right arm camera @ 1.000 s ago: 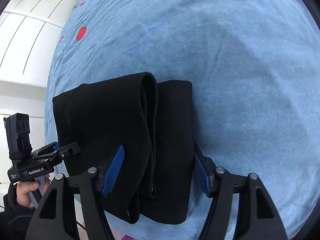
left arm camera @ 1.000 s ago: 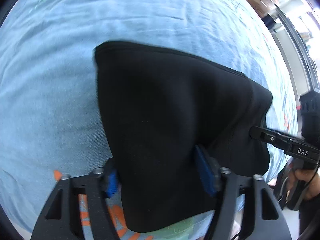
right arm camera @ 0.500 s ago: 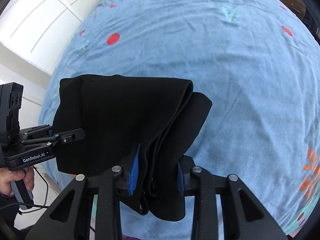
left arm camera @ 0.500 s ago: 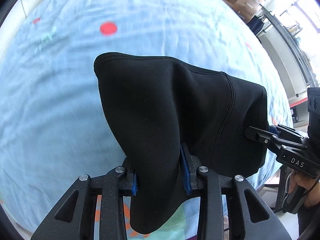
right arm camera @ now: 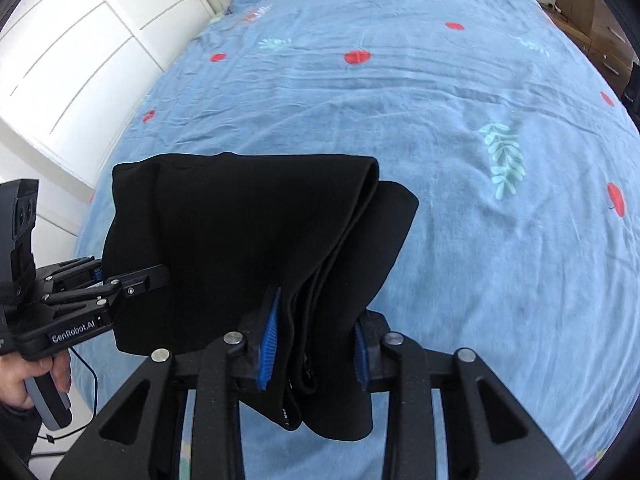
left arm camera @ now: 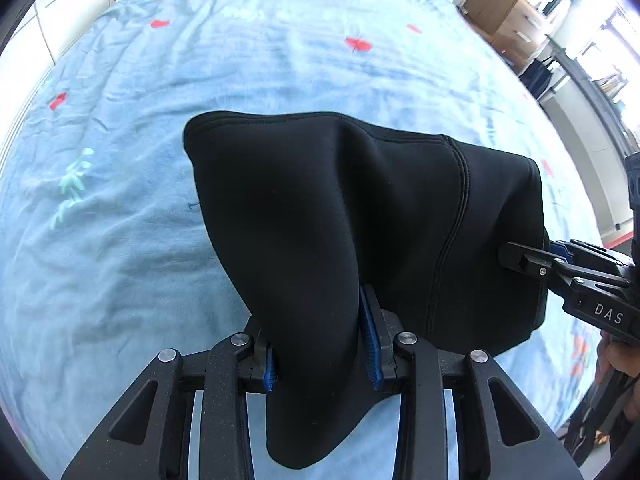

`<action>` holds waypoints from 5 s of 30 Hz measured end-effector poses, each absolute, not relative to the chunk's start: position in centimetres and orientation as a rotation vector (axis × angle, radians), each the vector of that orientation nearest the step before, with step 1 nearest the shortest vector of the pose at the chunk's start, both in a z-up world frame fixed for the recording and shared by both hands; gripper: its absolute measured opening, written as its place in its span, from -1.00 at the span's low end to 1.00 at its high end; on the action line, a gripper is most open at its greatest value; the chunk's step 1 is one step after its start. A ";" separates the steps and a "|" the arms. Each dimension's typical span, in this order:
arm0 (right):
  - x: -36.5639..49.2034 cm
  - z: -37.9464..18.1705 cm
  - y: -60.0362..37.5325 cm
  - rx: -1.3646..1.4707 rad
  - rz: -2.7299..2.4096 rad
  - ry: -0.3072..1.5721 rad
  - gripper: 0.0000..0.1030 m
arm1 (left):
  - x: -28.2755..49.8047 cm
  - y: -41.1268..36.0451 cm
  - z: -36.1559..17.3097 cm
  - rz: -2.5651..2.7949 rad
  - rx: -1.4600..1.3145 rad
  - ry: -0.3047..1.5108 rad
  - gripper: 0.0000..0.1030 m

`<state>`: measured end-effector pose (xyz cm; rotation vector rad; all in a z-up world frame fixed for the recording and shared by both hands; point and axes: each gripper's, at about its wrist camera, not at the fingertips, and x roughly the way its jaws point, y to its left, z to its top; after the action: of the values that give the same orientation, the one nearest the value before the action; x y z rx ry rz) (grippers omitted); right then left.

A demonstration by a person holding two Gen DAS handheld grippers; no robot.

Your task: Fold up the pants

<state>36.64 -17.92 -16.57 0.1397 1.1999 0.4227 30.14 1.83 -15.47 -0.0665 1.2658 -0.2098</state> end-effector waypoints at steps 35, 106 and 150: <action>31.9 -16.8 -18.3 0.005 0.253 1.012 1.00 | 24.4 2.9 -12.1 -0.103 0.034 1.003 0.97; 16.9 -7.2 -17.8 0.032 0.195 0.854 1.00 | 14.1 -1.3 -3.6 -0.117 0.061 0.802 0.97; 16.9 -7.3 -18.3 0.022 0.186 0.858 1.00 | 14.7 -1.4 -4.0 -0.134 0.092 0.797 0.97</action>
<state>16.86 -18.33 -7.26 0.0218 0.8577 0.1858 14.65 -1.40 -3.97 0.0918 0.7965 -0.1337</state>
